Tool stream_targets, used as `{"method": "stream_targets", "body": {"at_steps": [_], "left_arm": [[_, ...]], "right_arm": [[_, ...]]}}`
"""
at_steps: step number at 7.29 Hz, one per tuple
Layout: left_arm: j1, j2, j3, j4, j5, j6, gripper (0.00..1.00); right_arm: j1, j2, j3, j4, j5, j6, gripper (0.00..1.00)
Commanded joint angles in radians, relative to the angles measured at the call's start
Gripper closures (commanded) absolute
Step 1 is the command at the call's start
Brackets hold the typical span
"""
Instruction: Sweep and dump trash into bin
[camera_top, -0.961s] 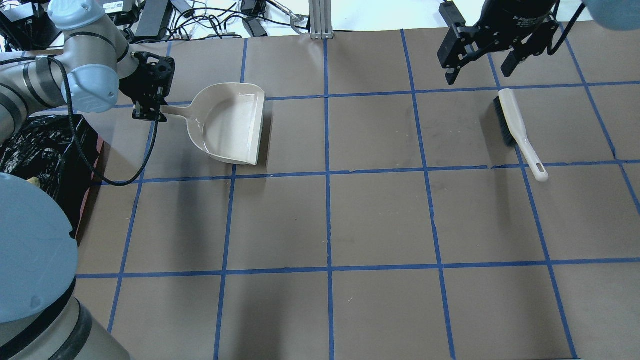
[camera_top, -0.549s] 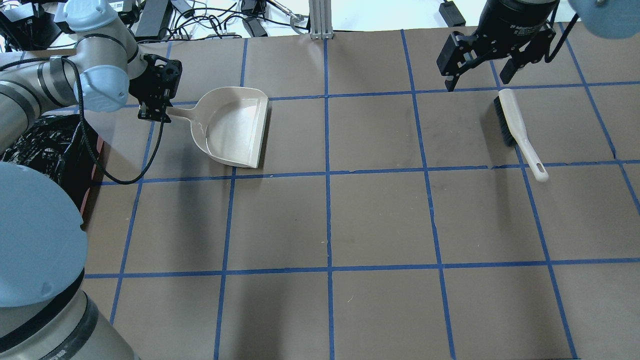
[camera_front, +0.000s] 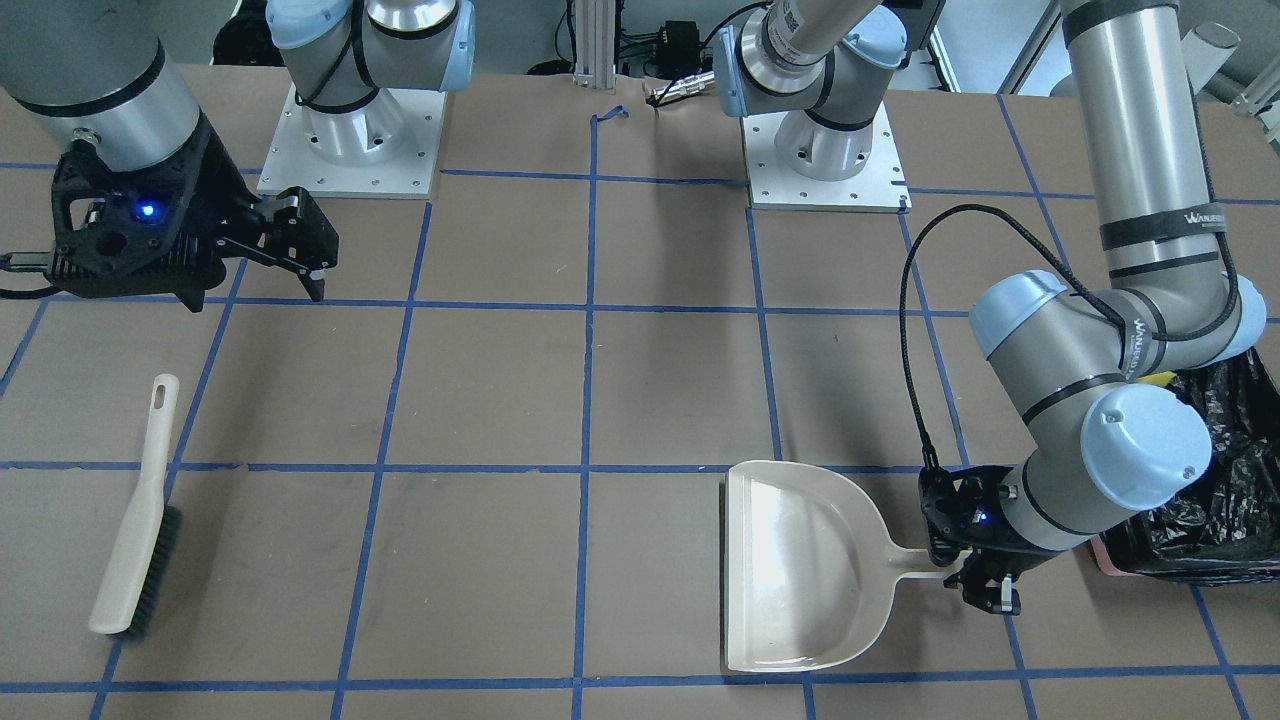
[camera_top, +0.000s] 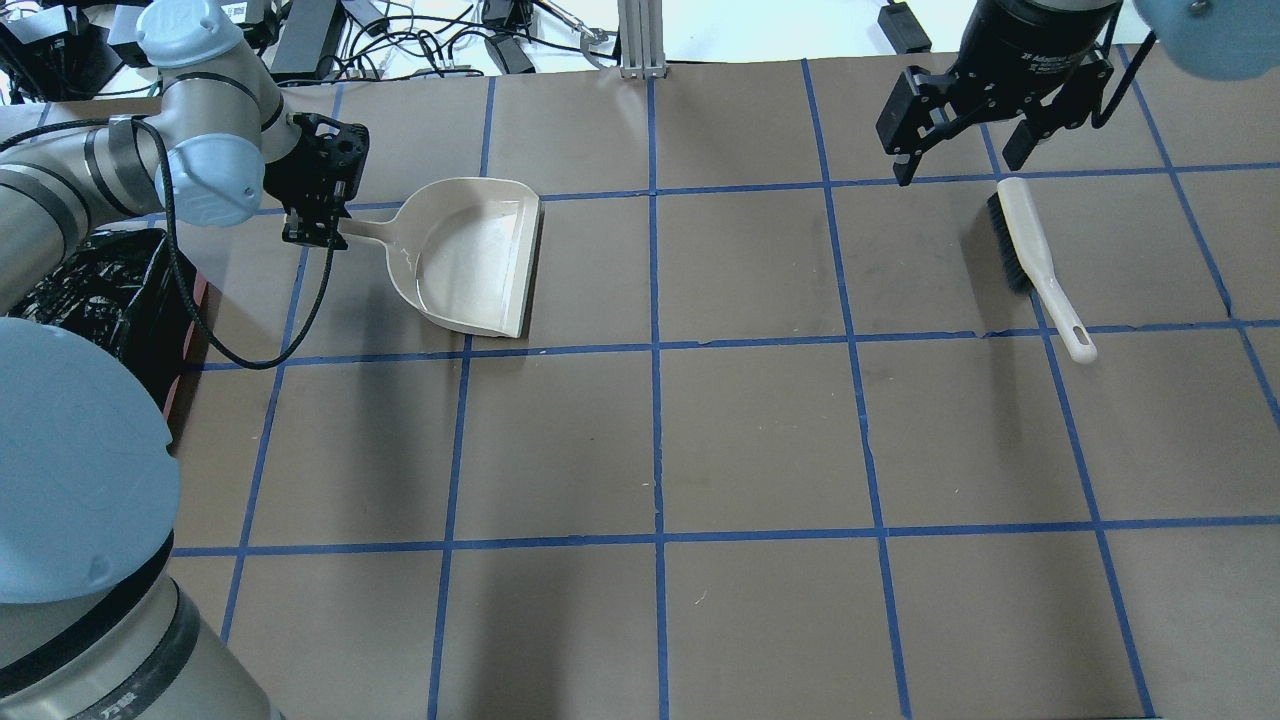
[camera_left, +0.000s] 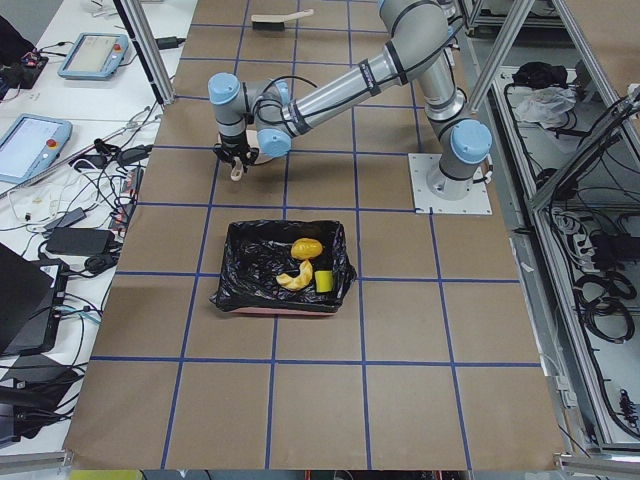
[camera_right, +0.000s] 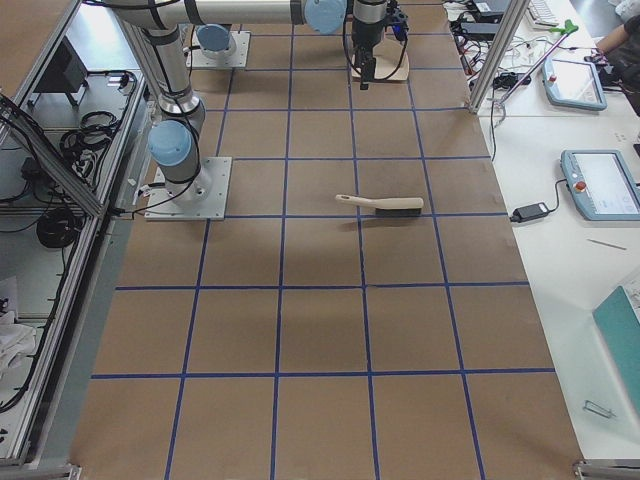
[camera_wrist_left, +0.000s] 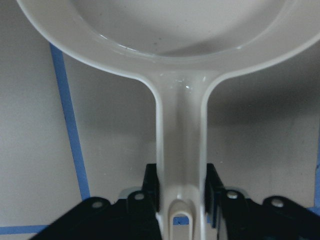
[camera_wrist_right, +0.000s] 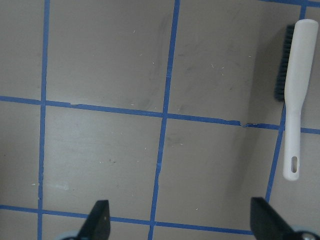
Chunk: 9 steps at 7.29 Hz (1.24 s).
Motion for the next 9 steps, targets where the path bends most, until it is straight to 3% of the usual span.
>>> {"method": "stream_targets", "body": {"at_steps": [1, 9], "left_arm": [[0.0, -0.006, 0.0, 0.006, 0.008, -0.014, 1.0], [0.005, -0.009, -0.007, 0.003, 0.006, -0.062, 1.0]], "right_arm": [[-0.001, 0.001, 0.0, 0.003, -0.001, 0.004, 0.0], [-0.002, 0.001, 0.0, 0.003, 0.001, 0.007, 0.0]]}}
